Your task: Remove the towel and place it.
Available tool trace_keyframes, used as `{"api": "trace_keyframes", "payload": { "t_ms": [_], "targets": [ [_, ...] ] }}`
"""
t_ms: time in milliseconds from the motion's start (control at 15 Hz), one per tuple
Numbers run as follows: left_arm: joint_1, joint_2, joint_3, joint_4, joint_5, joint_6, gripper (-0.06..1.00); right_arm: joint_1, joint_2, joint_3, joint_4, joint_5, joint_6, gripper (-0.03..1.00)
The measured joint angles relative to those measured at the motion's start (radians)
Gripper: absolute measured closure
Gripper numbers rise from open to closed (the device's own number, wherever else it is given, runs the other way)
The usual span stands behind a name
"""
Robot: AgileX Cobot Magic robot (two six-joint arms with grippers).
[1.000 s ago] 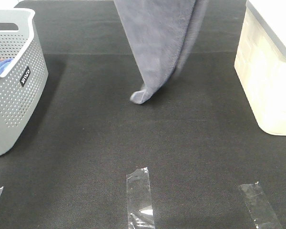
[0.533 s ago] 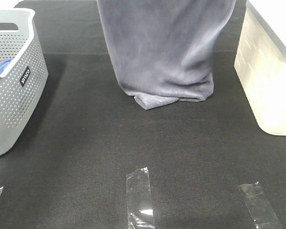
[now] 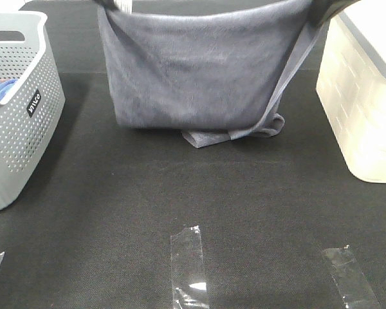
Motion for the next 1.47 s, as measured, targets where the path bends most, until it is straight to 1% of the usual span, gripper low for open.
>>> {"api": "trace_keyframes", "payload": {
  "t_ms": [67, 133, 200, 267, 333, 400, 467, 533, 600, 667, 733, 800, 867, 933, 1000, 1133, 1200, 1267, 1333, 1400, 1467],
  "targets": [
    [0.0, 0.033, 0.0, 0.035, -0.115, -0.002, 0.94, 0.0, 0.036, 0.0, -0.053, -0.1, 0.0, 0.97],
    [0.001, 0.061, 0.0, 0.072, -0.248, -0.002, 0.94, 0.0, 0.065, 0.0, -0.122, -0.228, 0.0, 0.97],
    [0.005, 0.101, 0.0, 0.126, -0.453, -0.002, 0.94, 0.0, 0.1, 0.0, -0.239, -0.445, 0.012, 0.97],
    [0.008, 0.127, 0.0, 0.164, -0.684, -0.002, 0.94, -0.002, 0.121, -0.011, -0.341, -0.588, 0.043, 0.97],
    [0.009, 0.142, 0.003, 0.191, -0.889, -0.002, 0.94, -0.004, 0.132, -0.034, -0.437, -0.706, 0.078, 0.97],
    [0.01, 0.143, 0.004, 0.202, -1.096, -0.002, 0.94, -0.004, 0.132, -0.071, -0.523, -0.796, 0.12, 0.97],
    [0.01, 0.135, 0.004, 0.208, -1.277, -0.002, 0.94, -0.004, 0.128, -0.13, -0.574, -0.869, 0.151, 0.97],
    [0.01, 0.118, 0.004, 0.21, -1.455, -0.002, 0.94, -0.004, 0.125, -0.2, -0.593, -0.917, 0.161, 0.97],
    [0.01, 0.091, 0.004, 0.214, -1.573, -0.002, 0.94, -0.004, 0.122, -0.271, -0.599, -0.94, 0.168, 0.97],
    [0.01, 0.061, 0.004, 0.213, -1.634, -0.002, 0.94, -0.004, 0.116, -0.33, -0.597, -0.958, 0.175, 0.97],
    [0.01, 0.038, 0.0, 0.213, -1.639, -0.002, 0.94, -0.004, 0.107, -0.358, -0.582, -0.966, 0.177, 0.97],
    [0.01, 0.026, -0.001, 0.213, -1.593, -0.002, 0.94, -0.004, 0.1, -0.363, -0.569, -0.945, 0.177, 0.97],
    [0.01, 0.024, -0.002, 0.213, -1.504, -0.002, 0.94, -0.004, 0.1, -0.349, -0.563, -0.905, 0.177, 0.97],
    [0.01, 0.036, -0.002, 0.213, -1.383, -0.002, 0.94, -0.004, 0.104, -0.312, -0.56, -0.826, 0.177, 0.97],
    [0.009, 0.053, -0.002, 0.213, -1.241, -0.002, 0.94, -0.004, 0.112, -0.268, -0.553, -0.738, 0.177, 0.97],
    [0.009, 0.075, 0.003, 0.215, -0.89, -0.002, 0.94, -0.004, 0.126, -0.162, -0.52, -0.609, 0.177, 0.97],
    [0.009, 0.078, 0.003, 0.215, -0.756, -0.002, 0.94, -0.002, 0.127, -0.112, -0.482, -0.57, 0.177, 0.97],
    [0.009, 0.078, 0.003, 0.214, -0.684, -0.002, 0.94, 0.0, 0.127, -0.084, -0.428, -0.531, 0.175, 0.97],
    [0.008, 0.078, 0.003, 0.208, -0.494, -0.002, 0.94, 0.001, 0.127, -0.065, -0.365, -0.476, 0.153, 0.97],
    [0.007, 0.078, 0.003, 0.205, -0.427, -0.002, 0.94, 0.001, 0.127, -0.06, -0.324, -0.441, 0.133, 0.97],
    [0.006, 0.078, 0.003, 0.195, -0.306, -0.003, 0.94, 0.001, 0.127, -0.058, -0.243, -0.367, 0.085, 0.97]
  ]
}}
